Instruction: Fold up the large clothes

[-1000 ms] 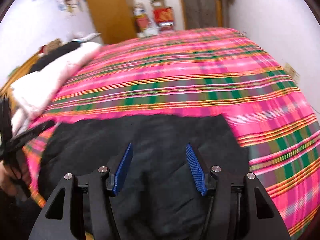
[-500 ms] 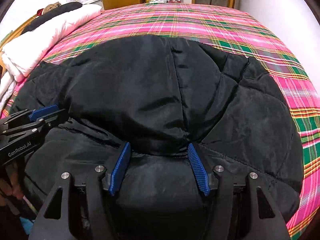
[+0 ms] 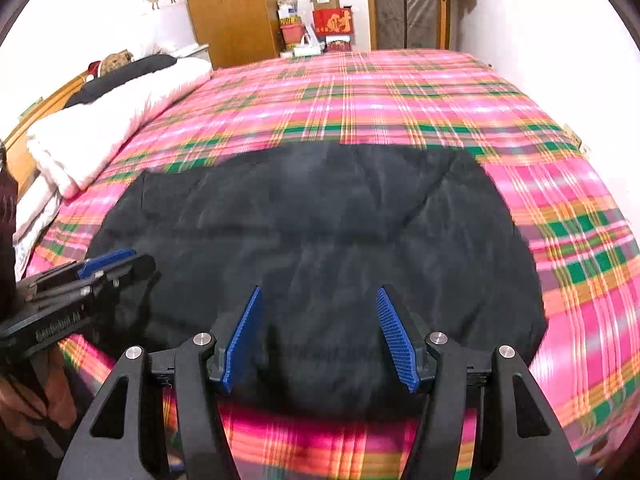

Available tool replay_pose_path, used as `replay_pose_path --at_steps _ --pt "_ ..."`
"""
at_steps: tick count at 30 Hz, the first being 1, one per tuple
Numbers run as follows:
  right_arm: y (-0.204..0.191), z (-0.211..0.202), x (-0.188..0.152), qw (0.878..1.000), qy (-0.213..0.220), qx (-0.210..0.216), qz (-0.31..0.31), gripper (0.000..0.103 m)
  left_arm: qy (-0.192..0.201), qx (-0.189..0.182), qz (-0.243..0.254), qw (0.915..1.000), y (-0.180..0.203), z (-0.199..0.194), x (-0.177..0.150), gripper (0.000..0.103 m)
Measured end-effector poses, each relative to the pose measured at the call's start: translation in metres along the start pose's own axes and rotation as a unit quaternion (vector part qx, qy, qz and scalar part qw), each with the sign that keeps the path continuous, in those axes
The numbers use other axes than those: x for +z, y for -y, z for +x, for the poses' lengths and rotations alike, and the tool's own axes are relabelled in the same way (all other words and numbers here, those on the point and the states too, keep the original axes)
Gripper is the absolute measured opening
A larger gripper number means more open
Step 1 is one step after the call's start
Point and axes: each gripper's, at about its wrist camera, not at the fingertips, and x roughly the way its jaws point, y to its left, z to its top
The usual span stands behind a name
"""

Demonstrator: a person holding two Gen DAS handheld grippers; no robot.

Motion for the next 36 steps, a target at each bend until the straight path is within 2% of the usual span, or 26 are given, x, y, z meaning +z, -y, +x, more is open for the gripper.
replay_pose_path --at_steps 2,4,8,14,16,18,20,23,27,31,36 --pt "0.001 0.025 -0.011 0.999 -0.041 -0.008 -0.003 0.059 -0.017 0.003 0.000 0.9999 -0.003 0.013 -0.008 0.039" --pt "0.004 0.041 -0.015 0.998 -0.057 -0.011 -0.002 0.059 -0.028 0.007 0.005 0.9996 -0.003 0.024 -0.008 0.039" --pt "0.004 0.055 -0.011 0.998 -0.066 -0.020 -0.008 0.059 -0.029 0.027 0.025 0.9989 0.003 0.036 -0.008 0.039" --pt "0.006 0.069 -0.003 0.997 -0.074 -0.016 -0.008 0.060 -0.033 0.023 0.012 0.9991 -0.002 0.046 -0.004 0.039" --pt "0.006 0.059 0.001 0.997 -0.078 -0.015 0.001 0.060 -0.045 0.019 0.002 0.9988 -0.003 0.041 0.001 0.039" --pt "0.005 0.033 0.005 0.999 -0.050 -0.005 0.008 0.059 -0.042 0.008 -0.010 0.9990 -0.005 0.026 0.008 0.039" --pt "0.010 0.010 0.012 1.000 -0.011 0.006 0.008 0.059 -0.013 -0.003 -0.014 0.9998 -0.008 0.006 0.019 0.039" --pt "0.017 0.001 0.043 1.000 0.024 0.007 0.010 0.059 0.021 0.019 -0.013 0.9995 -0.024 -0.001 0.047 0.039" --pt "0.028 0.030 0.090 0.999 0.024 0.010 0.019 0.059 0.005 0.069 -0.050 0.9963 -0.069 0.030 0.079 0.039" --pt "0.039 0.090 0.112 0.999 -0.029 -0.021 0.004 0.059 -0.009 0.100 -0.078 0.9918 -0.114 0.059 0.085 0.038" --pt "0.069 0.124 0.111 0.997 -0.057 0.001 0.060 0.059 -0.013 0.089 -0.093 0.9916 -0.125 0.078 0.076 0.038"
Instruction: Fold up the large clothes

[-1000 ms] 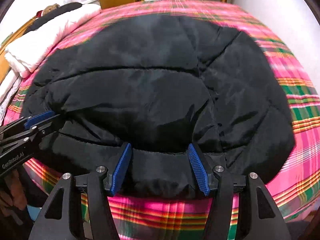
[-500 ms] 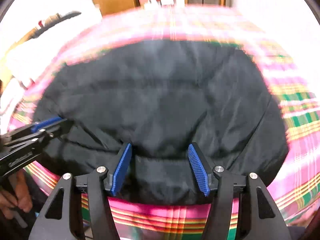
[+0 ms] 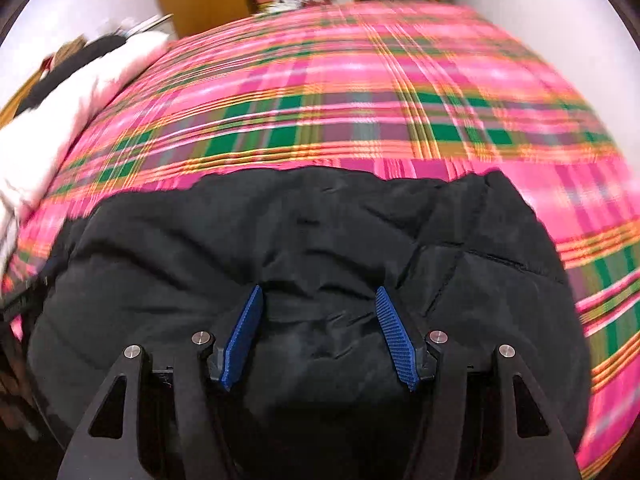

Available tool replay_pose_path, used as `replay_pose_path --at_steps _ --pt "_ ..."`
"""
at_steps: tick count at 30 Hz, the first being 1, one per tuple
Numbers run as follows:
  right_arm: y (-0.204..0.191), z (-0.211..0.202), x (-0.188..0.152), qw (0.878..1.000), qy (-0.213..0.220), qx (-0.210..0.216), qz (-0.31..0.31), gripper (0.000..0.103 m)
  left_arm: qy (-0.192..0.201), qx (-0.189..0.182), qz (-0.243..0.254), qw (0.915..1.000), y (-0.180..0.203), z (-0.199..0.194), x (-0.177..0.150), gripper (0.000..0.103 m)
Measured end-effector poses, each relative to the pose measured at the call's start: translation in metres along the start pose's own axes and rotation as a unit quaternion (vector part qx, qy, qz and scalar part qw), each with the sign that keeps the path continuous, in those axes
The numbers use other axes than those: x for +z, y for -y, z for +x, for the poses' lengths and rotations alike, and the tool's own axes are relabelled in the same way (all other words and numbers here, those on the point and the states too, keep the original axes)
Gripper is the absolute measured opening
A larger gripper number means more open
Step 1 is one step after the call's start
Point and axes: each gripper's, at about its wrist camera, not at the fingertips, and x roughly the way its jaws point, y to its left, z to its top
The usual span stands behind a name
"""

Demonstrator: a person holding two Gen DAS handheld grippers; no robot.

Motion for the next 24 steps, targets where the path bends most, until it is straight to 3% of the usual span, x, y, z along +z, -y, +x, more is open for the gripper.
replay_pose_path --at_steps 3,8,12,15,24 --pt "-0.001 -0.011 0.003 1.000 -0.003 0.002 -0.009 0.058 -0.006 0.011 0.006 0.9999 0.005 -0.004 0.003 0.038" --pt "0.024 -0.057 0.006 0.998 0.058 -0.010 -0.006 0.058 0.026 0.005 0.010 0.9996 0.000 -0.033 0.021 0.038" --pt "0.072 -0.026 0.004 0.998 0.022 -0.054 0.020 0.058 0.006 0.026 0.003 0.9996 -0.016 -0.006 0.029 0.038" --pt "0.094 -0.008 -0.010 0.998 0.016 -0.038 0.043 0.056 -0.004 0.010 -0.020 0.9998 -0.030 0.015 0.020 0.038" --pt "0.094 0.010 -0.014 0.998 0.027 -0.050 0.032 0.056 0.017 0.029 -0.005 0.9994 -0.022 0.029 0.010 0.039"
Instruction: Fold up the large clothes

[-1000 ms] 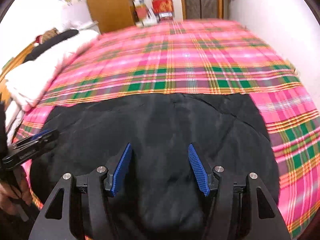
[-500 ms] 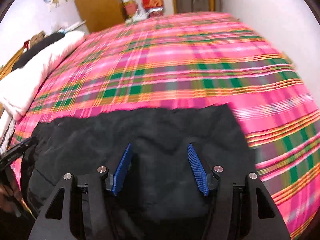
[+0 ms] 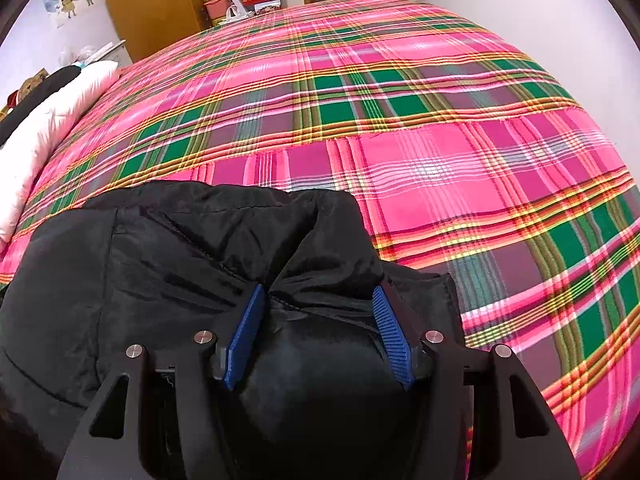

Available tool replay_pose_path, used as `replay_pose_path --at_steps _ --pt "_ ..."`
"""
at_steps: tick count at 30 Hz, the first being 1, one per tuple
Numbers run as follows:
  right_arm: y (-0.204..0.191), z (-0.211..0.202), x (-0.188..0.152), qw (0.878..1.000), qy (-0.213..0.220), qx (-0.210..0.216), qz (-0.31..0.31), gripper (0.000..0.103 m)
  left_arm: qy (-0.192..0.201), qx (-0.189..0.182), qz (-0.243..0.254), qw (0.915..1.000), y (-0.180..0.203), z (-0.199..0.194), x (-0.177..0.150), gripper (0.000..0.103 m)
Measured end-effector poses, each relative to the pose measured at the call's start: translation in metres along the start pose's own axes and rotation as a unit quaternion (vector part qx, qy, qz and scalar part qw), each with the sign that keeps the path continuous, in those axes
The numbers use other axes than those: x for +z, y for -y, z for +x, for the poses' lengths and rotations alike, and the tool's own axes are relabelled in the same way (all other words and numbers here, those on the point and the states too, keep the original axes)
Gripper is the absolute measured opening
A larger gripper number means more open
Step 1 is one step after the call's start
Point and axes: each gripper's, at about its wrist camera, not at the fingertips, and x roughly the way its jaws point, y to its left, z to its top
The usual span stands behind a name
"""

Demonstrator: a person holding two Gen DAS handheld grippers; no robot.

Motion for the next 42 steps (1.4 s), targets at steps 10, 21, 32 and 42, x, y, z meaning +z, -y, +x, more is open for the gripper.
replay_pose_path --at_steps 10,21,32,42 --pt "-0.012 -0.062 0.009 0.999 0.026 -0.017 -0.011 0.056 -0.002 0.010 -0.002 0.9999 -0.002 -0.036 0.016 0.038" --pt "0.007 -0.077 -0.050 0.999 -0.030 0.001 0.019 0.056 0.008 0.002 0.035 0.9993 0.008 -0.094 -0.039 0.038" --pt "0.001 -0.087 -0.053 1.000 -0.001 -0.013 0.004 0.057 0.015 0.013 0.045 0.9988 0.009 -0.090 -0.047 0.038" --pt "0.007 -0.094 -0.049 1.000 0.026 -0.018 0.000 0.057 0.040 0.047 0.048 0.9969 0.002 -0.100 -0.046 0.038"
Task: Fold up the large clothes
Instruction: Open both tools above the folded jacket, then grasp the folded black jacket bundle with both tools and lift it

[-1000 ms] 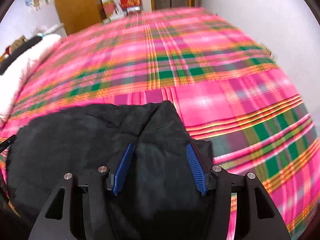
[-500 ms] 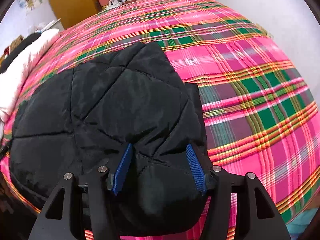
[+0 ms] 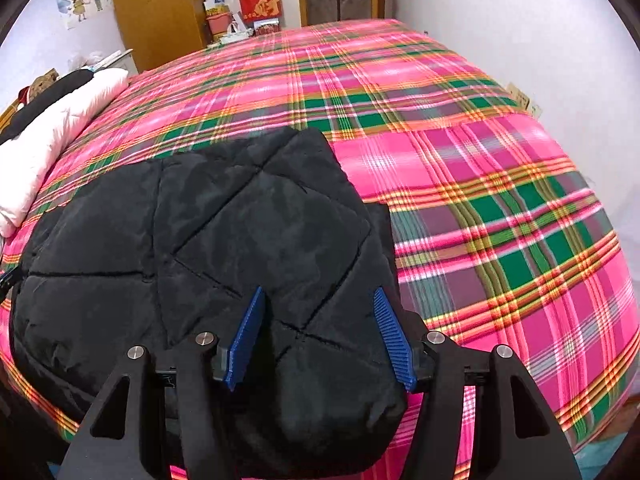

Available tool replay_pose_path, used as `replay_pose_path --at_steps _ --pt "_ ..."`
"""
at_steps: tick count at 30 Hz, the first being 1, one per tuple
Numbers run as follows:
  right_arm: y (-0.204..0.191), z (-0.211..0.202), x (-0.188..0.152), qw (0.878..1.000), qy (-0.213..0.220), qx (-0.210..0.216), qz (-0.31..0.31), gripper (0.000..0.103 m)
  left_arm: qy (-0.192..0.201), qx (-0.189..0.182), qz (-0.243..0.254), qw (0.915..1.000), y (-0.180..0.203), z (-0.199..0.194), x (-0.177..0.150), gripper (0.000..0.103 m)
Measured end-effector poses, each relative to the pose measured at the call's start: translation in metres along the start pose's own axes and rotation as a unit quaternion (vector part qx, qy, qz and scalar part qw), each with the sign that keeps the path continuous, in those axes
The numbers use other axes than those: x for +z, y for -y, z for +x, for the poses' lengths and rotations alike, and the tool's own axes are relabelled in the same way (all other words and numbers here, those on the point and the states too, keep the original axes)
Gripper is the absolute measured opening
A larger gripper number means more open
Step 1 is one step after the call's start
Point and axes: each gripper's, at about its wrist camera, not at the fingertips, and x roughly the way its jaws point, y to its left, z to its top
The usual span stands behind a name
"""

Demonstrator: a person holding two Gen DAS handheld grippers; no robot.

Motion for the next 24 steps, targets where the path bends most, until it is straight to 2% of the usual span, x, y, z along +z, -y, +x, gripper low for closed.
replay_pose_path --at_steps 4,10,15,17,20,24 --pt "0.008 0.006 0.000 1.000 -0.010 0.001 0.015 0.060 -0.008 0.002 -0.011 0.9999 -0.008 0.005 -0.001 0.040" --pt "0.021 0.020 0.000 0.999 -0.032 0.020 0.034 0.064 -0.020 -0.010 -0.028 0.9994 -0.018 0.015 -0.006 0.055" --pt "0.026 0.036 0.001 0.997 -0.057 0.043 0.029 0.068 -0.038 -0.052 -0.063 0.9959 -0.033 0.031 -0.010 0.065" --pt "0.033 0.044 0.003 0.996 -0.067 0.055 0.035 0.075 -0.050 -0.081 -0.093 0.9910 -0.045 0.041 -0.013 0.073" --pt "0.046 0.059 0.005 0.990 -0.091 0.097 0.050 0.078 -0.076 -0.145 -0.156 0.9742 -0.066 0.061 -0.020 0.077" --pt "0.057 0.074 0.008 0.981 -0.116 0.149 0.055 0.079 -0.099 -0.191 -0.182 0.9594 -0.071 0.082 -0.027 0.080"
